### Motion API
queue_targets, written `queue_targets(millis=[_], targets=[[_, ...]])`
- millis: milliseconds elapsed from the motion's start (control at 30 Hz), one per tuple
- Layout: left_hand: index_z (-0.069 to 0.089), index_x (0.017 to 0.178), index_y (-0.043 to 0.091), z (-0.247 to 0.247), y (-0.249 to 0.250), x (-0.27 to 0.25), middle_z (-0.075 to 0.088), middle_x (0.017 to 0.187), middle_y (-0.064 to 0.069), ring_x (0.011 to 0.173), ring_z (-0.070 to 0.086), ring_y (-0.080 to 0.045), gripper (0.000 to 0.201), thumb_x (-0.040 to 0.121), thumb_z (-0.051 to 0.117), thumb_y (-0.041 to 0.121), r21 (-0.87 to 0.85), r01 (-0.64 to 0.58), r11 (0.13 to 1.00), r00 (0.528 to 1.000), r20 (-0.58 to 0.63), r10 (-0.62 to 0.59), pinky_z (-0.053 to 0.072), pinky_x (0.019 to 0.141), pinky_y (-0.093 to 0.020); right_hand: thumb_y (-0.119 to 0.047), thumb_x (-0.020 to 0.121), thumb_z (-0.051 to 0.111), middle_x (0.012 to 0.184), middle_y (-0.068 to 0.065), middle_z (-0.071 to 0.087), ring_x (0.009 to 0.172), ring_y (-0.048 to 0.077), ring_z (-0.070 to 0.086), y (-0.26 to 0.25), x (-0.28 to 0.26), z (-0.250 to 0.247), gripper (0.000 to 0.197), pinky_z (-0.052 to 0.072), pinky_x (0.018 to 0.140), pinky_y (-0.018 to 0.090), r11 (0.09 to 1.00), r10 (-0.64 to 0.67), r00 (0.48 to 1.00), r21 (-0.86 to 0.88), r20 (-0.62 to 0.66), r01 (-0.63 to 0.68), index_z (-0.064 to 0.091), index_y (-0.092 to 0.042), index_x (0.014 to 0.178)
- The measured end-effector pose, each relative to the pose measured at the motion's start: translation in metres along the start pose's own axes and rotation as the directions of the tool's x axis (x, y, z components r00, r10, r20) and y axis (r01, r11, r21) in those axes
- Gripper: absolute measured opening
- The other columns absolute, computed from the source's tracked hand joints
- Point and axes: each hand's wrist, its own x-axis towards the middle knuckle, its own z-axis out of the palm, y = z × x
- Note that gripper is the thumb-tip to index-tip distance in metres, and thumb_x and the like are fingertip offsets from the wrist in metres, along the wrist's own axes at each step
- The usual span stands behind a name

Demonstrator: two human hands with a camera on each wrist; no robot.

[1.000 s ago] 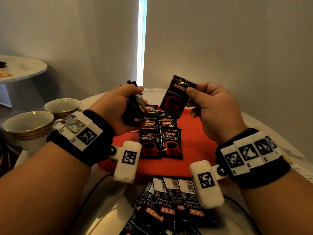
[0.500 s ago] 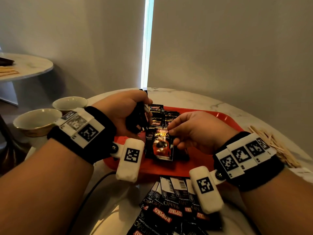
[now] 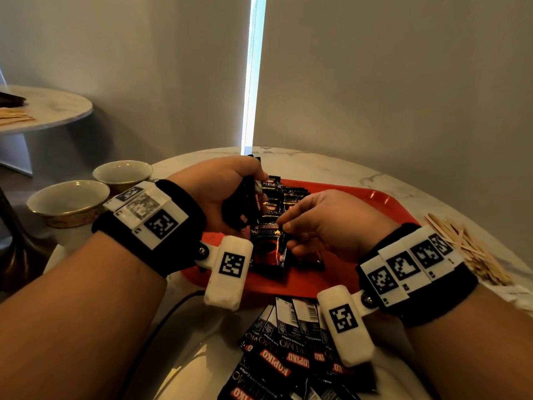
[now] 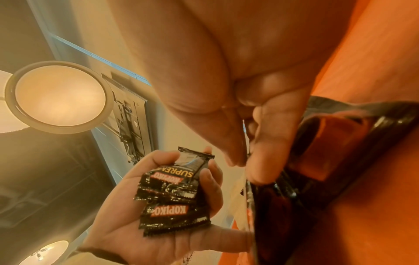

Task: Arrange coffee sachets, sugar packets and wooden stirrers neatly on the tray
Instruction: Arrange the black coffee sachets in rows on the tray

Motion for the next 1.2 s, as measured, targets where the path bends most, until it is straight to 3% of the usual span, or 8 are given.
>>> queue_targets(millis=[67, 167, 333, 400, 567, 733, 1000, 1200], targets=[[0.052, 0.14, 0.011, 0.0002, -0.0013, 0.0015, 0.058, 0.088, -0.009, 0.088, 0.058, -0.026, 0.05, 0.092, 0.054, 0.025, -0.008, 0.006, 1.0, 1.0, 0.011, -0.006, 0.055, 0.073, -0.045, 0.0, 0.09, 0.068, 0.102, 0.029, 0.071, 0.073, 0.024, 0.071, -0.0009, -0.0006, 0.0006, 0.01, 0.062, 0.066, 0.032, 1.0, -0.002, 1.0, 0.004, -0.011, 0.002, 0.071, -0.001, 0.1], [0.053, 0.14, 0.01, 0.0003, -0.0025, 0.0032, 0.058, 0.09, -0.01, 0.09, 0.057, -0.026, 0.05, 0.092, 0.054, 0.025, 0.0, 0.007, 1.0, 1.0, 0.017, -0.007, 0.052, 0.076, -0.044, -0.003, 0.09, 0.069, 0.094, 0.022, 0.072, 0.071, 0.023, 0.072, -0.0019, -0.002, 0.0009, 0.009, 0.063, 0.066, 0.032, 1.0, -0.006, 1.0, 0.018, -0.026, 0.006, 0.071, -0.002, 0.099], [0.056, 0.123, 0.013, 0.0005, -0.0021, 0.0023, 0.055, 0.086, -0.009, 0.095, 0.053, -0.027, 0.033, 0.092, 0.053, 0.024, -0.018, 0.028, 0.999, 0.999, 0.029, -0.027, 0.05, 0.078, -0.043, -0.007, 0.091, 0.07, 0.099, 0.019, 0.072, 0.08, 0.029, 0.076, -0.0034, -0.0031, 0.0034, 0.009, 0.064, 0.071, 0.038, 1.0, -0.018, 0.998, 0.004, -0.06, 0.018, 0.07, -0.004, 0.099], [0.057, 0.132, 0.01, -0.0013, -0.002, 0.0031, 0.056, 0.091, -0.01, 0.096, 0.055, -0.028, 0.044, 0.091, 0.055, 0.025, -0.021, 0.022, 1.0, 0.999, 0.025, -0.022, 0.051, 0.082, -0.047, -0.01, 0.091, 0.071, 0.1, 0.016, 0.072, 0.081, 0.029, 0.076, -0.003, -0.0032, 0.0038, 0.011, 0.064, 0.072, 0.04, 0.999, -0.031, 0.997, -0.014, -0.072, 0.03, 0.069, -0.005, 0.101], [0.052, 0.138, 0.01, -0.0005, -0.0017, 0.0013, 0.058, 0.094, -0.013, 0.093, 0.058, -0.03, 0.049, 0.092, 0.053, 0.025, 0.004, 0.017, 1.0, 1.0, 0.023, -0.017, 0.053, 0.08, -0.05, -0.016, 0.093, 0.069, 0.096, 0.014, 0.074, 0.078, 0.025, 0.076, -0.0014, -0.0041, 0.0009, 0.013, 0.062, 0.069, 0.039, 0.998, -0.055, 0.994, -0.042, -0.096, 0.052, 0.069, -0.007, 0.102], [0.056, 0.132, 0.01, 0.0017, -0.0008, -0.0006, 0.063, 0.083, -0.012, 0.078, 0.064, -0.028, 0.041, 0.094, 0.051, 0.025, 0.025, 0.02, 0.999, 1.0, 0.017, -0.021, 0.057, 0.069, -0.044, -0.012, 0.095, 0.066, 0.1, 0.017, 0.071, 0.081, 0.028, 0.076, -0.0016, -0.0037, 0.0012, 0.008, 0.061, 0.068, 0.036, 0.998, -0.066, 0.992, -0.01, -0.107, 0.065, 0.068, -0.006, 0.099], [0.053, 0.138, 0.009, 0.0016, -0.0012, -0.0007, 0.058, 0.085, -0.01, 0.08, 0.06, -0.025, 0.046, 0.094, 0.051, 0.023, 0.003, 0.01, 1.0, 1.0, -0.001, -0.01, 0.059, 0.059, -0.042, -0.011, 0.096, 0.063, 0.104, 0.018, 0.07, 0.086, 0.03, 0.075, -0.0016, -0.0042, 0.0015, 0.011, 0.062, 0.071, 0.037, 0.997, -0.068, 0.992, 0.012, -0.105, 0.07, 0.068, -0.005, 0.103], [0.059, 0.117, 0.01, 0.0006, -0.0006, -0.0021, 0.06, 0.076, -0.01, 0.071, 0.061, -0.024, 0.027, 0.095, 0.05, 0.023, -0.015, 0.012, 1.0, 1.0, 0.011, -0.012, 0.059, 0.053, -0.043, -0.013, 0.095, 0.065, 0.103, 0.02, 0.071, 0.086, 0.034, 0.075, -0.0035, -0.0073, -0.0037, 0.016, 0.061, 0.066, 0.036, 0.995, -0.087, 0.988, 0.029, -0.125, 0.091, 0.067, -0.002, 0.106]])
